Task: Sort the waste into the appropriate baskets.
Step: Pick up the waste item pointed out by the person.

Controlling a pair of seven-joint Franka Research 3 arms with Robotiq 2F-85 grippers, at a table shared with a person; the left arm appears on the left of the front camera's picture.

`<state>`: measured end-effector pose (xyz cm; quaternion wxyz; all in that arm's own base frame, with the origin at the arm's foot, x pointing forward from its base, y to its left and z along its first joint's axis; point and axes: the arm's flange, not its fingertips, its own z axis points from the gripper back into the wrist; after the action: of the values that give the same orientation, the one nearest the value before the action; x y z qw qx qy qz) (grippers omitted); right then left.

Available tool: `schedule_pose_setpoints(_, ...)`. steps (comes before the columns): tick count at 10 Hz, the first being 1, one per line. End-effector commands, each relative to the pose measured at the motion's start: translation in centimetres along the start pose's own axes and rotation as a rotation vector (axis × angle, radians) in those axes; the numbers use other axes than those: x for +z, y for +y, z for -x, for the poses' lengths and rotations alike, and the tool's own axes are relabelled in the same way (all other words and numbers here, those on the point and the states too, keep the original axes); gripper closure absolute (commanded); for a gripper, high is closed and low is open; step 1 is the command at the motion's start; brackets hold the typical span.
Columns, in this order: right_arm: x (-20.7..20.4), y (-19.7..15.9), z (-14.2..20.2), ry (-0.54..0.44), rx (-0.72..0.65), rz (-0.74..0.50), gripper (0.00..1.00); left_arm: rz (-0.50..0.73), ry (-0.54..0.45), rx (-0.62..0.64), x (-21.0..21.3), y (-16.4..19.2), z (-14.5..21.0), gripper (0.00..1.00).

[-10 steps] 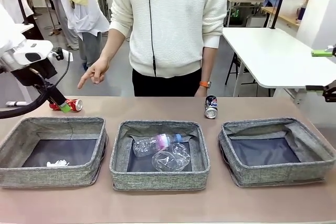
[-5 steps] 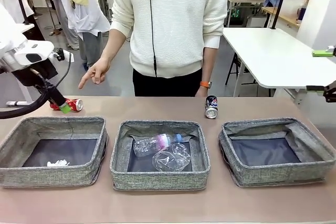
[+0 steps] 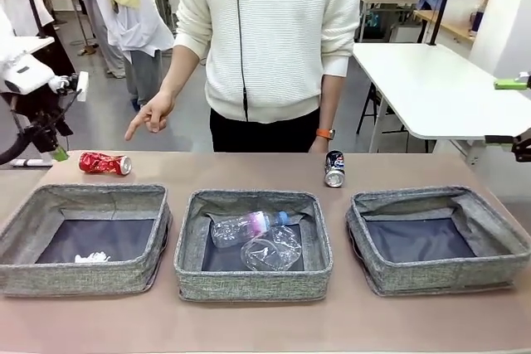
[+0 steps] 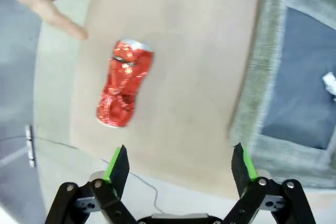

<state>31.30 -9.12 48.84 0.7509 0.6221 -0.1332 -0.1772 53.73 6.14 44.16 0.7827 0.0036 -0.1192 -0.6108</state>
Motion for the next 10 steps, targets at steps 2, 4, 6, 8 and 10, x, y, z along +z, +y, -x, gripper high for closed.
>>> schedule_pose_setpoints(2,0.3,0.3,0.1,0.005,0.001,0.0,0.0,0.035,-0.053,0.156,-3.9,7.5,-0.2,0.0)
schedule_pose_setpoints(4,0.3,0.3,0.1,0.005,0.001,0.0,0.0,0.121,-0.033,0.133,-6.4,9.3,-0.6,0.0)
schedule_pose_setpoints(6,0.3,0.3,0.1,0.005,0.001,0.0,0.0,0.123,-0.05,0.136,-8.1,9.6,-0.9,0.0)
schedule_pose_setpoints(8,0.3,0.3,0.1,0.005,0.001,0.0,0.0,0.148,-0.023,0.104,-9.9,9.8,-1.6,0.0)
schedule_pose_setpoints(10,0.3,0.3,0.1,0.005,0.001,0.0,0.0,0.163,-0.004,0.105,-11.3,10.1,-1.6,0.0)
